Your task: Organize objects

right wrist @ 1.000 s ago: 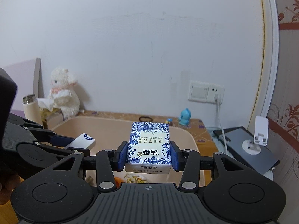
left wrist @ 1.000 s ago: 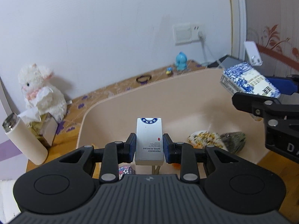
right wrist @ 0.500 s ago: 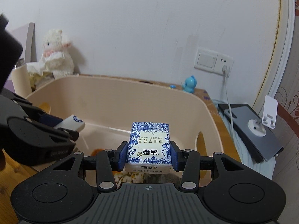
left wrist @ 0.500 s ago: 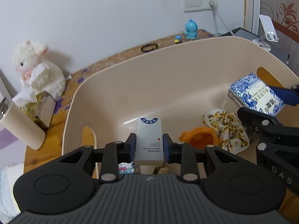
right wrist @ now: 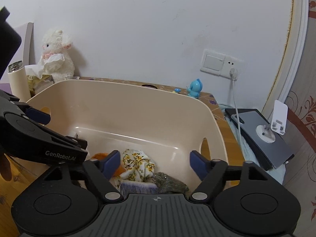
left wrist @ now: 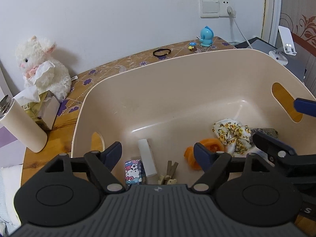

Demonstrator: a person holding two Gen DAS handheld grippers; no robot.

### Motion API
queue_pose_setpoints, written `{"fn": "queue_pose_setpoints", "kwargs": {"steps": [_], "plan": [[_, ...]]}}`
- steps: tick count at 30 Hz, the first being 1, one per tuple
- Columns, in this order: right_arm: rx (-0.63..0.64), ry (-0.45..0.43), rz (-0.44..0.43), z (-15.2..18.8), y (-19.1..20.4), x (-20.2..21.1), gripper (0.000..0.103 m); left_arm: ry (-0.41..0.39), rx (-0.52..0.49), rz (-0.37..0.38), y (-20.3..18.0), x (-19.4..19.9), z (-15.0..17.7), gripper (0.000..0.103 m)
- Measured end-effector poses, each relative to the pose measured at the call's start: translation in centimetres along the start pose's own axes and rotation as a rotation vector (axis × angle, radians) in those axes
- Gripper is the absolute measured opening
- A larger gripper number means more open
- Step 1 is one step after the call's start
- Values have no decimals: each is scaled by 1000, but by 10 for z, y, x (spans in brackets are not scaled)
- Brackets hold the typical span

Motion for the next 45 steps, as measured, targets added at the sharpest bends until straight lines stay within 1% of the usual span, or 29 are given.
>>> {"fn": "queue_pose_setpoints", "kwargs": {"steps": [1, 5, 8, 15, 18, 21, 22, 26, 30, 33, 34, 35, 37, 39, 45], "plan": [[1, -3, 3, 0, -1, 2, 88, -2, 5, 2, 0, 1, 0, 82], [-4, -23, 19, -3, -5, 11, 91, -22, 21, 4, 3, 10, -2, 82], [-14, -46, 26, -6, -9, 19, 97, -42, 35, 3, 6, 20, -4, 82], [-70, -91, 26, -5, -19, 42, 99, -94, 62, -3, 12, 48, -1, 82], [-91, -91, 23, -2, -22, 49, 102, -120, 68, 8, 14, 62, 2, 88], [-107, -87, 19, 2, -24, 57, 102, -152, 67, -3, 16, 77, 6, 90], [-113, -88, 18, 3, -25, 60, 102, -159, 71, -6, 16, 81, 8, 93], [-141, -108, 13, 7, -26, 75, 103, -186, 91, 2, 19, 98, 16, 93], [-159, -139, 25, 12, -25, 93, 103, -209, 92, 6, 17, 113, 25, 94], [-174, -155, 12, 17, -23, 107, 103, -228, 94, 15, 15, 125, 32, 95], [-175, -161, 11, 18, -22, 111, 103, -232, 95, 18, 14, 129, 35, 99], [-174, -168, 13, 19, -20, 116, 103, -239, 93, 15, 13, 133, 37, 99], [-167, -180, 18, 21, -18, 124, 103, -255, 92, 6, 11, 141, 43, 99], [-164, -191, 18, 23, -16, 132, 103, -265, 97, 14, 10, 149, 49, 100], [-144, -195, 4, 31, -8, 148, 103, -266, 113, 19, 9, 163, 71, 100]]}}
Point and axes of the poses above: each gripper's, at about its wrist camera, not at the fingertips, and x roughly against the way its jaws point, y to its left, z to its underside, the point moved 8 cm from there along -x, roughly the way its jaws point, and after that the axes turned 1 degree about -y, right-handed, at the moved point
